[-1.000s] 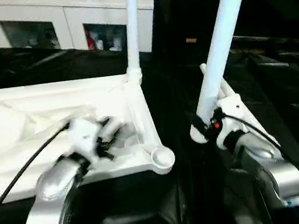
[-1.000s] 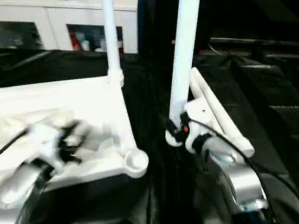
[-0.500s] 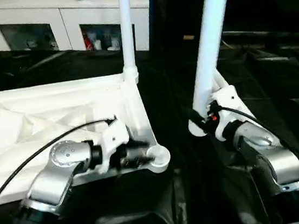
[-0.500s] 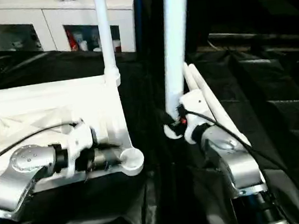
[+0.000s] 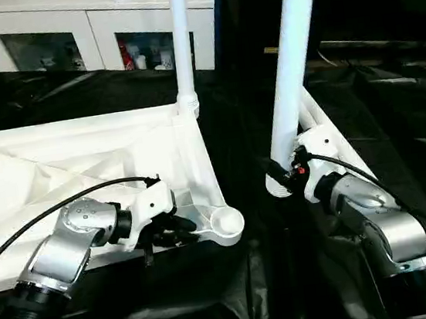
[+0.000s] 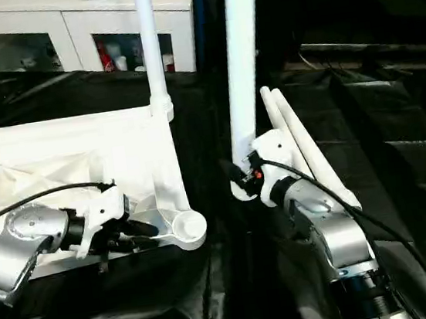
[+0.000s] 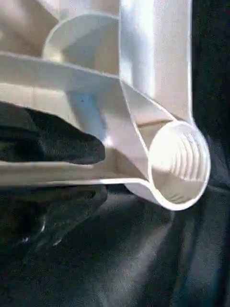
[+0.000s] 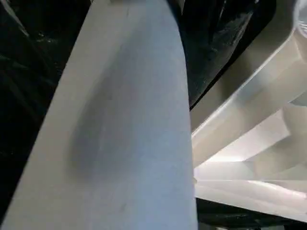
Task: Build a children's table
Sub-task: Rotate table base, then insert table leg to table base
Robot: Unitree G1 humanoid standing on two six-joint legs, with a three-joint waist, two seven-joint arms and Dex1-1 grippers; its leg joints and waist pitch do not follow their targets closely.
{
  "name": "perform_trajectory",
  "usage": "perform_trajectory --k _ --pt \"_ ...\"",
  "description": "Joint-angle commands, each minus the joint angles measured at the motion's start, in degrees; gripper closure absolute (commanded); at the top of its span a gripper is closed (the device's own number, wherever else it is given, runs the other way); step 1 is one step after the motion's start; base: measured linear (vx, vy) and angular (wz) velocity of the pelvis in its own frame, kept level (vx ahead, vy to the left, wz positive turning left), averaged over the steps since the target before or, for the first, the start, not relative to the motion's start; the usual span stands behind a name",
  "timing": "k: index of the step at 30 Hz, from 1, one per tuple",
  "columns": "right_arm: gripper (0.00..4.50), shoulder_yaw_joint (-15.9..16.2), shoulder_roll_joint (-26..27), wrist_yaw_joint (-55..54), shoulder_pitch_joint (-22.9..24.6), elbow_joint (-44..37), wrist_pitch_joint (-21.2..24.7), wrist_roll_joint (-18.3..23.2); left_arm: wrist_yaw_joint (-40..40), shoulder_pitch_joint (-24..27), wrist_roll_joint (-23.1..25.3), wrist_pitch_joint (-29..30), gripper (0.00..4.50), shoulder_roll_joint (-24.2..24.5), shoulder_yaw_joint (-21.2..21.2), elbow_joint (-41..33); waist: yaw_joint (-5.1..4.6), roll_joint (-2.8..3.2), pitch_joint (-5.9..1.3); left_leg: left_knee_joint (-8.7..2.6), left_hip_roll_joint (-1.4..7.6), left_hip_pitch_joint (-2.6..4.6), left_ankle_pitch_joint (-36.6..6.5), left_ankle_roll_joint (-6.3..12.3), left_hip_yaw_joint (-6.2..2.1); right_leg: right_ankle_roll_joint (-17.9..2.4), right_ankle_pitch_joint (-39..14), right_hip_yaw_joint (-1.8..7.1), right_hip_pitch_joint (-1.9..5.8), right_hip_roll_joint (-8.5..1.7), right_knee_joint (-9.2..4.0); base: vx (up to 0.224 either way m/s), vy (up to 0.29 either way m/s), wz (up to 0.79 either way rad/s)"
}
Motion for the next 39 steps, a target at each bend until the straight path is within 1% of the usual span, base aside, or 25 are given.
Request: perform_trajectory --k 1,5,6,11,15,16,17,18,19,20,21,23,24,25,26,28,29,30,31,33,34,35,36,37,39 --pt "2.6 -0.2 -0.2 0.0 -0.4 -0.2 -1.2 -0.6 -0.3 -1.0 0.9 -1.1 4.03 0.6 -0.2 1.0 -0.03 1.2 -3.48 -4.97 0.16 -1.5 -5.4 -0.08 1.28 -10.3 -13.6 1.72 4.29 -2.37 -3.96 0.0 0.0 0.0" --pt "2.6 0.0 -0.2 0.1 -0.4 -0.4 -1.2 -0.7 -1.0 -0.5 0.7 -1.1 4.1 1.2 -0.2 0.9 -0.01 1.2 -3.39 -5.03 0.17 -1.52 -5.9 -0.22 1.3 -10.6 -13.5 1.71 4.28 -2.36 -3.95 0.0 0.0 0.0" --pt "2.6 0.1 -0.2 0.1 -0.4 -0.3 -1.3 -0.7 -1.1 -0.2 1.0 -1.4 4.45 1.6 -0.3 0.9 -0.02 1.11 -3.37 -5.03 0.16 -1.52 -6.3 -0.18 1.3 -10.3 -14.6 1.74 4.29 -2.41 -4.06 0.0 0.0 0.0" --pt "2.6 0.1 -0.3 0.2 -0.5 -0.2 -1.3 -0.5 -1.0 0.2 1.3 -2.1 4.49 2.2 0.1 1.5 0.0 1.19 -3.22 -5.13 0.21 -1.34 -8.0 -0.11 1.31 -9.4 -18.0 1.76 3.96 -2.39 -4.43 0.0 0.0 0.0" --pt "2.61 -0.2 0.0 1.1 -0.6 -0.2 -0.9 0.5 -1.0 0.4 1.3 -2.3 4.5 2.4 0.4 1.7 -0.08 1.17 -3.21 -5.23 0.31 -1.5 -7.8 -0.19 1.21 -9.6 -17.0 1.77 4.04 -2.45 -4.26 0.0 0.0 0.0" --pt "2.61 -0.8 0.5 2.1 -0.9 -0.5 0.6 2.5 -0.6 0.6 1.4 -2.3 4.5 2.4 0.7 1.6 -0.08 1.08 -3.23 -5.21 0.32 -1.48 -7.6 -0.17 1.25 -9.8 -16.6 1.76 4.03 -2.44 -4.23 0.0 0.0 0.0" --pt "2.61 -1.5 1.1 4.1 -1.3 -1.3 4.2 6.0 0.8 0.7 1.1 -1.4 4.5 1.5 1.4 1.4 -0.11 1.11 -3.26 -5.18 0.28 -1.48 -7.6 -0.02 1.26 -9.9 -16.3 1.76 4.08 -2.4 -4.16 0.0 0.0 0.0" --pt "2.61 -1.6 1.3 4.5 -1.4 -1.5 4.8 6.6 1.0 0.7 1.1 -1.2 4.5 1.3 1.5 1.3 -0.18 1.14 -3.29 -5.22 0.34 -1.57 -7.7 0.38 1.15 -10.4 -15.9 1.78 4.22 -2.48 -4.1 0.0 0.0 0.0" --pt "2.61 -1.4 1.3 5.8 -1.7 -1.9 6.1 7.9 1.8 0.6 0.7 -0.5 4.5 0.4 1.8 1.0 -0.14 1.15 -3.25 -5.16 0.36 -1.51 -7.8 0.37 1.21 -10.4 -16.6 1.72 4.08 -2.49 -4.23 0.0 0.0 0.0" --pt "2.61 -1.4 1.3 5.8 -1.7 -1.9 6.1 7.9 1.8 0.6 0.7 -0.5 4.5 0.4 1.8 1.0 -0.14 1.16 -3.23 -5.17 0.35 -1.53 -7.8 0.39 1.21 -10.4 -16.7 1.71 4.13 -2.46 -4.25 0.0 0.0 0.0" --pt "2.61 -0.9 1.4 7.9 -3.0 -2.2 9.8 10.3 4.5 -0.4 0.7 0.2 4.5 -2.3 1.4 0.7 -0.1 0.89 -3.26 -5.14 0.33 -1.57 -7.5 0.49 1.22 -10.3 -17.0 1.69 4.21 -2.43 -4.26 0.0 0.0 0.0" --pt "2.61 -0.5 1.4 8.6 -3.6 -2.1 10.1 10.5 5.5 -0.8 0.6 0.4 4.5 -3.5 1.3 0.9 -0.02 0.88 -3.24 -5.08 0.34 -1.57 -6.8 0.49 1.24 -10.1 -17.6 1.71 4.12 -2.52 -4.33 0.0 0.0 0.0" --pt "2.61 -0.1 1.4 9.3 -4.5 -1.6 11.0 10.8 6.7 -1.4 0.7 0.1 4.5 -5.1 0.9 1.5 0.07 0.58 -3.3 -5.01 0.3 -1.69 -6.0 0.6 1.26 -9.8 -17.9 1.76 4.24 -2.61 -4.36 0.0 0.0 0.0" --pt "2.61 0.7 1.3 10.0 -5.5 -0.9 11.2 10.4 7.5 -2.0 1.0 0.3 4.5 -6.5 0.3 2.2 0.1 0.64 -3.32 -4.99 0.28 -1.77 -5.6 0.58 1.26 -9.7 -17.7 1.79 4.29 -2.64 -4.34 0.0 0.0 0.0" --pt "2.61 0.7 1.3 10.0 -5.5 -0.9 11.2 10.4 7.5 -2.0 1.0 0.3 4.5 -6.5 0.3 2.2 0.17 0.45 -3.31 -4.96 0.26 -1.69 -5.0 0.74 1.33 -9.3 -18.0 1.79 4.18 -2.6 -4.44 0.0 0.0 0.0" --pt "2.61 1.5 1.1 10.9 -6.4 -0.2 11.2 10.0 8.1 -2.7 1.5 0.1 4.5 -7.6 -0.4 3.1 0.18 0.55 -3.39 -4.94 0.24 -1.73 -4.2 0.71 1.32 -9.4 -17.2 1.77 4.21 -2.63 -4.35 0.0 0.0 0.0" --pt "2.61 1.9 1.2 11.3 -7.6 0.7 11.4 9.8 8.5 -3.4 2.5 -0.2 4.5 -8.4 -1.3 4.4 0.17 0.17 -3.42 -4.89 0.22 -1.78 -3.9 0.88 1.39 -9.3 -17.0 1.79 4.27 -2.61 -4.4 0.0 0.0 0.0" --pt "2.61 2.2 1.4 11.5 -8.2 1.2 11.5 9.7 8.8 -3.9 3.2 -0.3 4.5 -8.8 -1.8 5.3 0.26 0.39 -3.39 -4.91 0.19 -1.7 -3.9 0.92 1.38 -9.3 -17.4 1.78 4.16 -2.61 -4.39 0.0 0.0 0.0" --pt "2.61 3.0 1.4 12.0 -9.3 2.1 11.6 9.1 8.9 -4.6 3.9 -0.4 4.5 -9.3 -2.1 6.4 0.27 0.29 -3.38 -4.89 0.23 -1.53 -4.5 0.97 1.5 -9.3 -17.9 1.78 3.92 -2.61 -4.53 0.0 0.0 0.0" --pt "2.61 3.6 1.2 12.5 -9.7 2.5 12.3 9.0 8.9 -4.8 4.0 -0.5 4.5 -9.5 -2.1 6.8 0.32 0.14 -3.39 -4.93 0.33 -1.62 -4.4 1.02 1.51 -9.7 -17.2 1.82 4.0 -2.66 -4.43 0.0 0.0 0.0" --pt "2.61 3.6 1.2 12.5 -9.7 2.5 12.3 9.0 8.9 -4.8 4.0 -0.5 4.5 -9.5 -2.1 6.8 0.43 0.31 -3.32 -4.95 0.42 -1.45 -4.5 1.06 1.57 -9.8 -16.9 1.85 3.79 -2.7 -4.45 0.0 0.0 0.0" --pt "2.61 4.3 1.0 12.9 -9.9 3.0 12.3 8.6 9.0 -5.1 4.0 -0.6 4.5 -9.7 -2.0 7.1 0.36 0.07 -3.36 -4.9 0.4 -1.48 -4.6 1.15 1.63 -9.9 -16.8 1.84 3.82 -2.67 -4.46 0.0 0.0 0.0" --pt "2.61 5.0 0.8 13.3 -10.4 3.8 12.5 8.2 8.9 -5.4 4.4 -0.8 4.5 -10.1 -2.0 7.2 0.42 0.21 -3.38 -4.98 0.43 -1.71 -4.2 1.13 1.56 -10.1 -16.4 1.81 3.97 -2.76 -4.33 0.0 0.0 0.0" --pt "2.61 5.6 0.7 13.6 -10.7 4.4 12.4 7.8 8.9 -5.6 4.5 -0.9 4.5 -10.3 -1.9 7.3 0.39 0.12 -3.39 -4.97 0.44 -1.74 -4.4 1.16 1.59 -10.1 -16.5 1.78 3.94 -2.77 -4.4 0.0 0.0 0.0" --pt "2.61 6.3 0.6 13.7 -11.2 5.5 11.8 7.0 8.9 -5.9 4.6 -0.8 4.5 -10.5 -1.9 7.5 0.47 0.26 -3.34 -4.95 0.44 -1.71 -5.1 1.04 1.64 -9.9 -17.5 1.83 3.83 -2.85 -4.51 0.0 0.0 0.0"
